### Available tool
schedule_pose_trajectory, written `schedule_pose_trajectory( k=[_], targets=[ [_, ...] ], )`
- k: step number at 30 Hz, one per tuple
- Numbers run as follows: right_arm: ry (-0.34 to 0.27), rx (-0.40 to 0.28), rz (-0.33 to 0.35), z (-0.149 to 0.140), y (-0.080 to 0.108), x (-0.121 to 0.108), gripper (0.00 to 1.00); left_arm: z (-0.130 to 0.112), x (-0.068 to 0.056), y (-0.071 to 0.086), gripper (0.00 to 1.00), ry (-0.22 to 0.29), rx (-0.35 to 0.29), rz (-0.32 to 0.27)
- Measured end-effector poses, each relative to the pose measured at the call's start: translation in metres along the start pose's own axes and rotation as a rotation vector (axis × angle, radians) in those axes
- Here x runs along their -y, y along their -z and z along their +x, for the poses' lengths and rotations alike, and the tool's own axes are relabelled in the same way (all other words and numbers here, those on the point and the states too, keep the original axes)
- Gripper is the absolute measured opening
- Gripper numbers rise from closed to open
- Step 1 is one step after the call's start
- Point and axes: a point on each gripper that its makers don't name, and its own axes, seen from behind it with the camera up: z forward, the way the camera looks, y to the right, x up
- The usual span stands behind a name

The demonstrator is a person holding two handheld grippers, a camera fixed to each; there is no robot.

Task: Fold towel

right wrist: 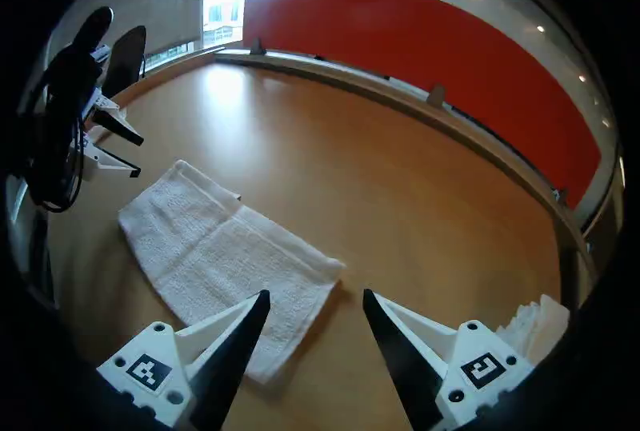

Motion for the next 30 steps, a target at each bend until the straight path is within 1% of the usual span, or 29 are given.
schedule_pose_trajectory(
  k=[6,15,24,30],
  targets=[
    [-0.009,0.003,0.000,-0.007,0.007,0.008,0.90,-0.010,-0.001,0.007,0.97,0.018,-0.003,0.009],
    [-0.035,-0.001,-0.006,-0.016,0.021,0.017,0.90,-0.027,-0.008,0.019,0.97,0.045,-0.002,0.010],
    [-0.074,0.000,-0.016,-0.029,0.034,0.022,0.90,-0.045,-0.013,0.029,0.98,0.094,0.001,0.021],
    [-0.081,0.000,-0.016,-0.035,0.040,0.023,0.90,-0.057,-0.015,0.033,0.98,0.116,0.007,0.027]
  ],
)
